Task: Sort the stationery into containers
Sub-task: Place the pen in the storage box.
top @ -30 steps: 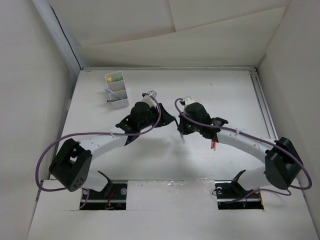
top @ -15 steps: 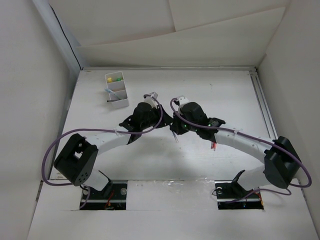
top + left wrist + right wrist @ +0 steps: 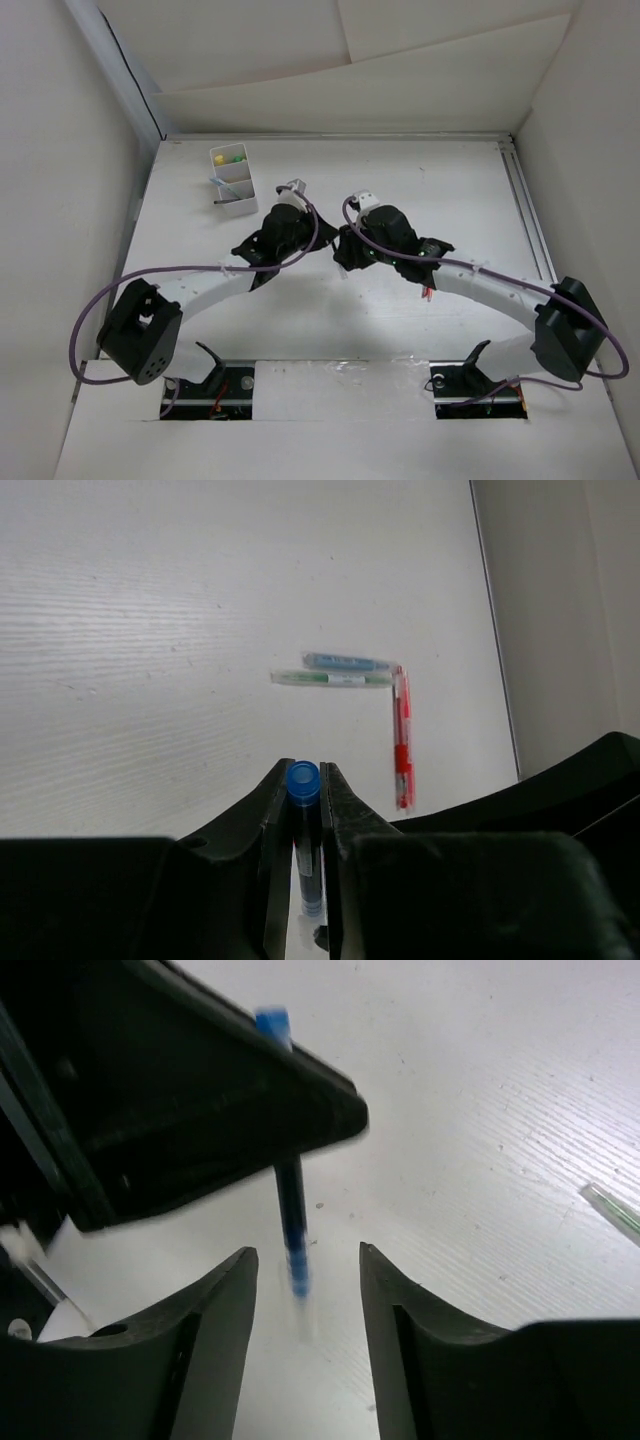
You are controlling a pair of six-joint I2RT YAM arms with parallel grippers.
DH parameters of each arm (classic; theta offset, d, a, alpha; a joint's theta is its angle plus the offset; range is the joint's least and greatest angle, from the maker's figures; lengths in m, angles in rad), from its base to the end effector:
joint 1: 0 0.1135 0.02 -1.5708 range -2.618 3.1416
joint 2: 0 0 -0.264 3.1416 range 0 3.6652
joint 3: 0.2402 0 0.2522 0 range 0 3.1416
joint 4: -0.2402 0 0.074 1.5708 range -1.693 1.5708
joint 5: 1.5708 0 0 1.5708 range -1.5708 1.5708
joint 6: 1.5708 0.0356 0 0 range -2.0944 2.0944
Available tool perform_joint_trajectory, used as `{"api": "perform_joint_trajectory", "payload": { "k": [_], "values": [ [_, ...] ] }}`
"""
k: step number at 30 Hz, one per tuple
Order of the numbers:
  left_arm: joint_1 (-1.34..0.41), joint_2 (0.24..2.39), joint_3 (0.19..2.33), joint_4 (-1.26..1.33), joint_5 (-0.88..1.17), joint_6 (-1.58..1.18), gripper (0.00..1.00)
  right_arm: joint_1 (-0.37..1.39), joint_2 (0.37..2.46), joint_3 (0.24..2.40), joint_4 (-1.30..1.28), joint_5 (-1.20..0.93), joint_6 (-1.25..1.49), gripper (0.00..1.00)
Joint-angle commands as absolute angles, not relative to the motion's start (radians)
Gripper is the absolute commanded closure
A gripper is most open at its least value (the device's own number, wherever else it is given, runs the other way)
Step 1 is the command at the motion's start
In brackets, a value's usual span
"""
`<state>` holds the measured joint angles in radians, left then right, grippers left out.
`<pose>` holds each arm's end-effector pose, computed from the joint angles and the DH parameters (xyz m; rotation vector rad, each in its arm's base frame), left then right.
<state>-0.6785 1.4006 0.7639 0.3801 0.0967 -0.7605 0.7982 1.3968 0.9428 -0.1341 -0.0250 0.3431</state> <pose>0.2421 -0.1996 0.2485 -0.0073 1.9713 -1.0732 0.2171 0.2240 0.2592 -0.5198 2.1785 0.6709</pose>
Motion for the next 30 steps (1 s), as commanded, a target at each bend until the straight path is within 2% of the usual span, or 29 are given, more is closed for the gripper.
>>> {"api": "perform_joint_trajectory", "payload": {
  "k": [1,3,13,21,30],
  "values": [
    [-0.660,1.306,0.827,0.333,-0.037,-0.732,1.00,0.810,1.307,0.937,-0.091,0.001,0.321,0.47],
    [-0.643,1.279,0.860,0.312,-0.133,-0.732,1.00,0.801,1.275,0.927,-0.091,0.031,0.308,0.42],
    [-0.623,1.339,1.049,0.209,-0.703,-0.699,1.00,0.758,1.212,0.816,-0.068,0.317,0.360,0.41],
    [-0.358,1.526,1.185,0.183,-0.623,-0.746,1.00,0.749,1.158,0.747,-0.051,0.393,0.393,0.42],
    [-0.330,1.703,1.359,0.104,-0.914,-0.591,1.00,0.739,1.085,0.724,-0.051,0.396,0.403,0.42]
  ]
}}
